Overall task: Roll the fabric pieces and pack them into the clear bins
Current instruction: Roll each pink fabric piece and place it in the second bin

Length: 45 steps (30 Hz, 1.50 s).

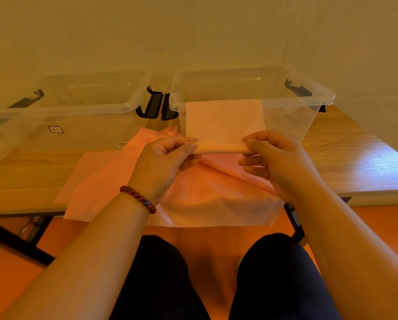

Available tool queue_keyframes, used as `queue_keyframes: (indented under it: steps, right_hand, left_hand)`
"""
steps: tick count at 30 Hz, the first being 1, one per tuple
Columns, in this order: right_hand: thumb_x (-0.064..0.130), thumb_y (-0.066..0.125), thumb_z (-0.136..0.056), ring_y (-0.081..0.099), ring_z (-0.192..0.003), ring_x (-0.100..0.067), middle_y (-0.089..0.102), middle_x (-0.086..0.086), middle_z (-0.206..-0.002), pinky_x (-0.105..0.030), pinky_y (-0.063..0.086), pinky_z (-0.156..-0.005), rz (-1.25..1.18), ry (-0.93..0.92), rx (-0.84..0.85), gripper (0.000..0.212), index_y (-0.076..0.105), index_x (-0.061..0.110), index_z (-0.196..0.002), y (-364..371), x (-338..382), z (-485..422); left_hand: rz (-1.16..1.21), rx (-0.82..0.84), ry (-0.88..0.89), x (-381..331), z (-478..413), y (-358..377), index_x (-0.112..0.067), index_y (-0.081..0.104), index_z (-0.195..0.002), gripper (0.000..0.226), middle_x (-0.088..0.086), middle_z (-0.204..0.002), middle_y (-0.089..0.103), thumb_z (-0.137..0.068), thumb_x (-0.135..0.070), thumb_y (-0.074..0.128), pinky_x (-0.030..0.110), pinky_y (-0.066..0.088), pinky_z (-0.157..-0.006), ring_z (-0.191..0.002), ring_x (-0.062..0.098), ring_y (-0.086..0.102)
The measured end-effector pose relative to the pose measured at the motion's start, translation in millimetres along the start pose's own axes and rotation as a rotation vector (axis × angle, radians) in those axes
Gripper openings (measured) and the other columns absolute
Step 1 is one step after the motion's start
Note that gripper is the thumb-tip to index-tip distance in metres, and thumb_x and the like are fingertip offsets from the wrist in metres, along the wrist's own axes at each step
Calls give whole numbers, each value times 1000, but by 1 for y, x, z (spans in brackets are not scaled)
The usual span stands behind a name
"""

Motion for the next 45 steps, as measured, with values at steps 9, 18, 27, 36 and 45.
queue_keyframes:
  steps: [9, 18, 27, 36, 45]
  right_hand:
    - [12, 71, -86, 71, -71, -14, 69, 0, -70, -23, 57, -66, 90, -60, 9, 4, 68, 11, -84, -4, 0, -3]
    - [6, 70, -85, 73, -75, -16, 73, 1, -79, -21, 57, -62, 16, -69, 62, 22, 66, 21, -101, -5, 5, -2]
    - [24, 64, -92, 66, -58, -11, 67, 2, -62, -21, 53, -56, 138, -124, -5, 14, 67, 11, -90, -3, 1, -6]
    - [15, 68, -89, 71, -71, -17, 72, -3, -74, -29, 56, -67, 102, -90, 35, 8, 67, 15, -97, -6, -3, -2]
    - [29, 62, -93, 72, -69, -17, 73, -1, -74, -25, 54, -60, 135, -65, 41, 16, 66, 14, -98, -4, -1, -1]
  left_hand:
    - [37, 73, -21, 0, 2, 4, -21, 67, -99, 18, 7, -113, 66, -87, -8, 63, 19, 55, -66, -77, 9, 70]
    - [-43, -5, -16, 3, 2, 1, -14, 69, -85, 9, -2, -77, 73, -90, -15, 62, 20, 55, -65, -76, 10, 70]
    - [65, 36, -14, 0, 4, 2, -12, 66, -89, 12, 2, -87, 69, -87, -1, 61, 19, 55, -65, -73, 9, 71]
    - [-12, 35, 3, 2, 1, 1, -15, 68, -87, 7, -2, -73, 71, -89, -11, 62, 19, 54, -60, -69, 9, 69]
    - [26, 67, 2, 3, 2, 1, -17, 65, -92, 14, -5, -76, 73, -89, -4, 61, 21, 56, -65, -77, 8, 70]
Point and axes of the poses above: each hand's wrist, its own z-axis away from the middle knuckle, its own y-axis out of the palm, x = y × z, the point moved 1 cm from there along -z, towards the middle knuckle
